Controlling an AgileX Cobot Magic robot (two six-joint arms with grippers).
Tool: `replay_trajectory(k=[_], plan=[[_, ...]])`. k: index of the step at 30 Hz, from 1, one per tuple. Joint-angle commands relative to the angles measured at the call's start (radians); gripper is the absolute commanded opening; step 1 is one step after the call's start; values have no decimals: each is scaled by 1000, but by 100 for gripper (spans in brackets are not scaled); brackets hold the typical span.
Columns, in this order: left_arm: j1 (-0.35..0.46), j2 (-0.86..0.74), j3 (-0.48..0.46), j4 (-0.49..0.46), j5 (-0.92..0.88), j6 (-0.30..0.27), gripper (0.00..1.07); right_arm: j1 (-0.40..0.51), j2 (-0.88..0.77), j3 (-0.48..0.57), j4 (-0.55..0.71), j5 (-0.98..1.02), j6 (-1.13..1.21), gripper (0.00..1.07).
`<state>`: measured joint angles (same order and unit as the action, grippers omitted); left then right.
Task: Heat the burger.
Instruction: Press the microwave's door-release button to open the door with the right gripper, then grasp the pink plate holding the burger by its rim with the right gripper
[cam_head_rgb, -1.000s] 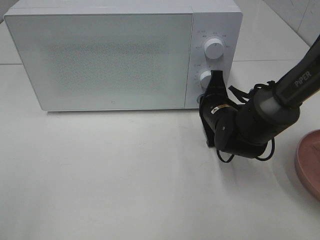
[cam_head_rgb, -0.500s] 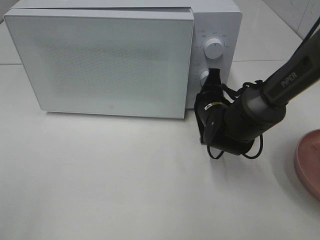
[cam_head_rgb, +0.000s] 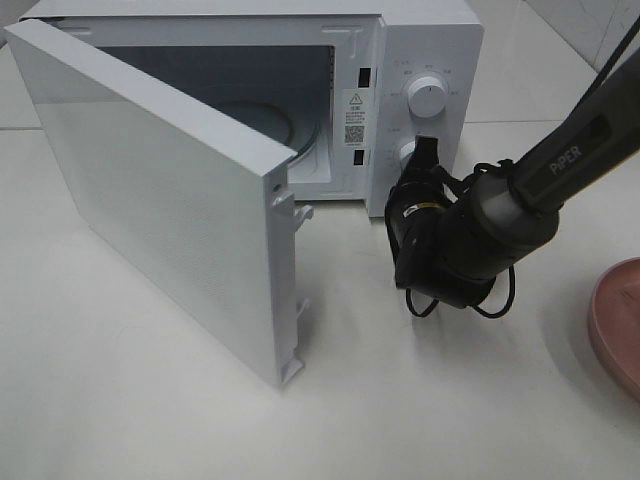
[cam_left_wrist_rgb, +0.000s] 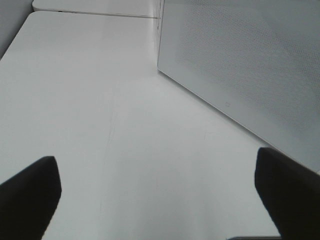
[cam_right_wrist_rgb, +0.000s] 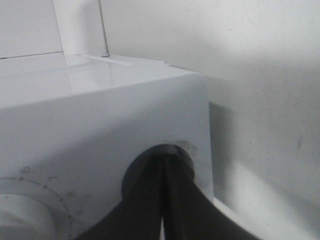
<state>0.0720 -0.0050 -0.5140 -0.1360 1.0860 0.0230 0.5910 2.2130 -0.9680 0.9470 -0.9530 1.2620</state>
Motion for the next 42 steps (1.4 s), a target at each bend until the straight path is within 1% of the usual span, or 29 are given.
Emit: replay_trajectory(k=[1, 3, 9, 13, 17, 22, 25, 32, 35, 37, 38, 39, 40, 42], plan=[[1, -16, 0, -8, -15, 2, 98, -41, -1, -66, -135, -177, -14, 0], [1, -16, 0, -8, -15, 2, 98, -38, -11, -48, -149, -142, -15, 0], [1, -16, 0, -8, -15, 2, 98, -29, -21, -28, -150, -124, -15, 0], [1, -16, 0, -8, -15, 2, 98, -29, -60, 18, -171, -23, -21, 0], [1, -16, 0, -8, -15, 2, 98, -29, -96, 64, -177, 63, -72, 0], [1, -16, 0, -8, -15, 2, 98, -29, -125, 105, -179, 68, -79, 0], [1, -16, 0, -8, -15, 2, 98, -29, -157, 136, -197, 138, -118, 0], [1, -16, 0, -8, -15, 2, 98, -29, -216, 188, -203, 198, -206, 0], [1, -16, 0, -8, -15, 2, 98, -32, -250, 215, -235, 236, -235, 0], [1, -16, 0, -8, -15, 2, 98, -32, -291, 239, -280, 290, -270, 0], [1, -16, 0, -8, -15, 2, 98, -32, -291, 239, -280, 290, -270, 0], [1, -16, 0, -8, -15, 2, 98, -32, -322, 255, -313, 330, -307, 0], [1, -16, 0, -8, -15, 2, 98, -32, -322, 255, -313, 330, -307, 0], [1, -16, 0, -8, -15, 2, 98, -32, -368, 267, -368, 433, -387, 0]])
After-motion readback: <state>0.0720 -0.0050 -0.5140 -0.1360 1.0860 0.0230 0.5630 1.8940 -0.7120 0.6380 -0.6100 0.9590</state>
